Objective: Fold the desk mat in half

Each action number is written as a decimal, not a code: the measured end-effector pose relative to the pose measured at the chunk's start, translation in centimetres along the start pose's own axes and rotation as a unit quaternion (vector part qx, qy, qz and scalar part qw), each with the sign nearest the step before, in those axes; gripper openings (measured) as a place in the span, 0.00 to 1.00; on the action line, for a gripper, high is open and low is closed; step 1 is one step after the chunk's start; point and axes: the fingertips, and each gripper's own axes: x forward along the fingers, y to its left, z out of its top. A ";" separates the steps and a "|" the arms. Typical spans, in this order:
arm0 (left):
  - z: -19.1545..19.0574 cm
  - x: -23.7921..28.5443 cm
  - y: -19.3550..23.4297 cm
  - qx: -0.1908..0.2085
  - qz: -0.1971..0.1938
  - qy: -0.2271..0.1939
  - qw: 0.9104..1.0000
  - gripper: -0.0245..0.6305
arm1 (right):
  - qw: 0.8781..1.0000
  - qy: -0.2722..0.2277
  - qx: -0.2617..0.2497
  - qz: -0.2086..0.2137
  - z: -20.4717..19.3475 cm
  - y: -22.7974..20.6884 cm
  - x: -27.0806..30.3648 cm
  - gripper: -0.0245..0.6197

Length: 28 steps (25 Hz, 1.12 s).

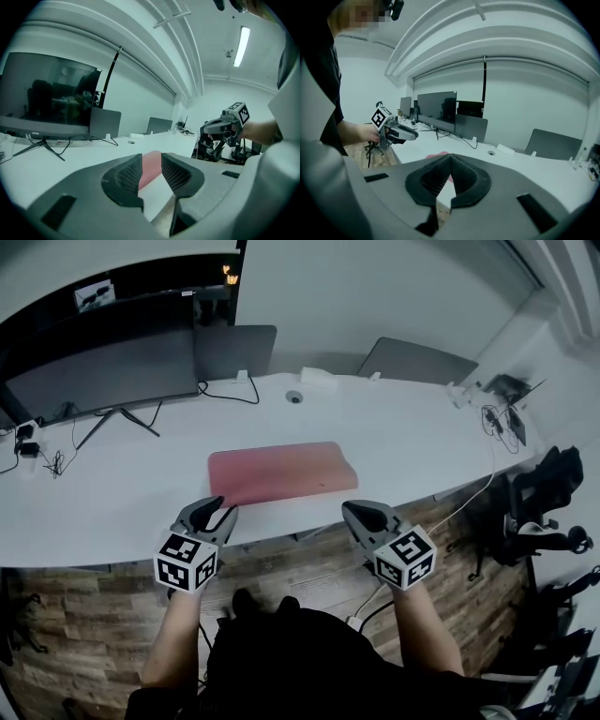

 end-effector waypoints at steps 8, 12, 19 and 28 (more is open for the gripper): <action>3.1 0.4 -3.1 0.007 0.007 -0.008 1.000 0.18 | 0.996 -0.074 0.042 0.003 0.7 -3.0 -3.8 0.04; 5.3 1.3 -4.8 0.018 0.020 -0.024 0.999 0.15 | 0.992 -0.109 0.058 0.005 -0.2 -4.4 -5.4 0.04; 8.7 3.4 -7.3 0.050 0.042 -0.046 0.997 0.12 | 0.987 -0.125 0.101 -0.001 -3.0 -8.5 -7.8 0.04; 6.8 0.2 -7.1 0.031 0.096 -0.038 0.994 0.08 | 0.983 -0.152 0.096 0.020 -1.4 -9.5 -7.8 0.04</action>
